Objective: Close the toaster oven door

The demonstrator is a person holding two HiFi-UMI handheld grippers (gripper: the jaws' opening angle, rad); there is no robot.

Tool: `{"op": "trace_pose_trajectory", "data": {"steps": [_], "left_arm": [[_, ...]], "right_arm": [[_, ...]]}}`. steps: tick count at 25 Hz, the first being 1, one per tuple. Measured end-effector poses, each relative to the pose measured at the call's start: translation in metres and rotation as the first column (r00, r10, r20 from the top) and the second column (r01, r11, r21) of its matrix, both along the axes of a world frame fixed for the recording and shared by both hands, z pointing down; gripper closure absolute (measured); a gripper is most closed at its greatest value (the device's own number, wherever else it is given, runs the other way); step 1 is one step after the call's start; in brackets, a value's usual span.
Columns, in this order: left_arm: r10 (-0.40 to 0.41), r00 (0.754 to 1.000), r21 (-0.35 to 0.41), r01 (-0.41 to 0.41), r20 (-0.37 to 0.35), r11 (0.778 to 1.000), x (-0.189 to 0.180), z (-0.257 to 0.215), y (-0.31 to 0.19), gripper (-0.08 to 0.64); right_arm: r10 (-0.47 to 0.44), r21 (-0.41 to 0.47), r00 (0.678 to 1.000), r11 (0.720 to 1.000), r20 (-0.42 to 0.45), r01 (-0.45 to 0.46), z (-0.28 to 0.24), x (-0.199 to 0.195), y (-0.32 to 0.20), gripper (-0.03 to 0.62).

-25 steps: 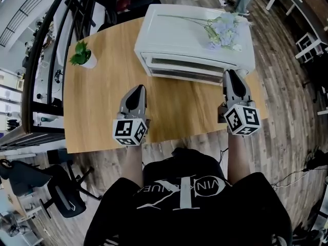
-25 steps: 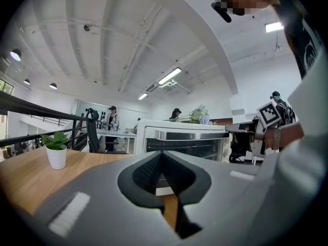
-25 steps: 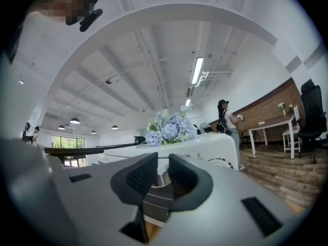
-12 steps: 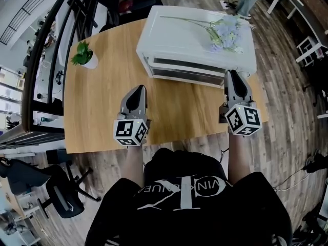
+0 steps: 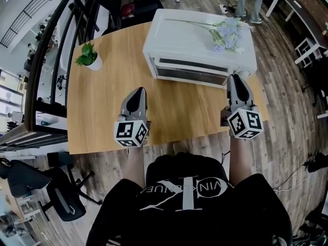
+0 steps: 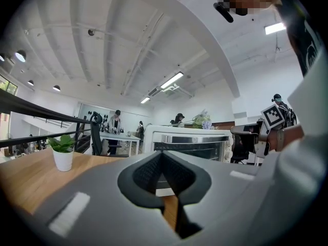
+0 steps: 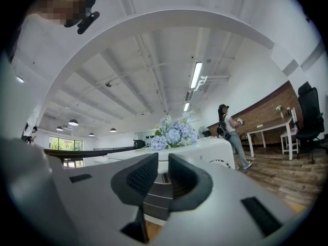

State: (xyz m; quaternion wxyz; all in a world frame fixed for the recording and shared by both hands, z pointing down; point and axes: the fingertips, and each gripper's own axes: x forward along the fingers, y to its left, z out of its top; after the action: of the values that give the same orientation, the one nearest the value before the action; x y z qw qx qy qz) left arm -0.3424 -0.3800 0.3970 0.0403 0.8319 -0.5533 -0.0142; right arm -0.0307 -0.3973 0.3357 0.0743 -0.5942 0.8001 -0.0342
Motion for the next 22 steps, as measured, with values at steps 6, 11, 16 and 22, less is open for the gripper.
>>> {"op": "trace_pose_trajectory", "data": {"steps": [6, 11, 16, 22], "left_arm": [[0.029, 1.0, -0.02, -0.029, 0.011, 0.999, -0.009, 0.0, 0.011, 0.55], [0.05, 0.999, -0.01, -0.049, 0.02, 0.999, -0.016, -0.009, 0.015, 0.549], [0.074, 0.997, -0.005, -0.074, 0.019, 0.997, -0.019, -0.01, 0.024, 0.55], [0.099, 0.995, -0.003, -0.099, 0.011, 0.995, -0.024, -0.01, 0.042, 0.55]], "right_arm": [[0.003, -0.027, 1.0, 1.0, -0.015, -0.003, 0.004, -0.007, 0.029, 0.547], [-0.015, -0.055, 0.999, 0.998, -0.04, 0.013, 0.012, -0.023, 0.044, 0.559], [-0.019, -0.082, 0.999, 0.997, -0.046, 0.015, 0.021, -0.033, 0.062, 0.565], [-0.006, -0.105, 0.998, 0.994, -0.057, 0.0, 0.027, -0.043, 0.086, 0.566]]}}
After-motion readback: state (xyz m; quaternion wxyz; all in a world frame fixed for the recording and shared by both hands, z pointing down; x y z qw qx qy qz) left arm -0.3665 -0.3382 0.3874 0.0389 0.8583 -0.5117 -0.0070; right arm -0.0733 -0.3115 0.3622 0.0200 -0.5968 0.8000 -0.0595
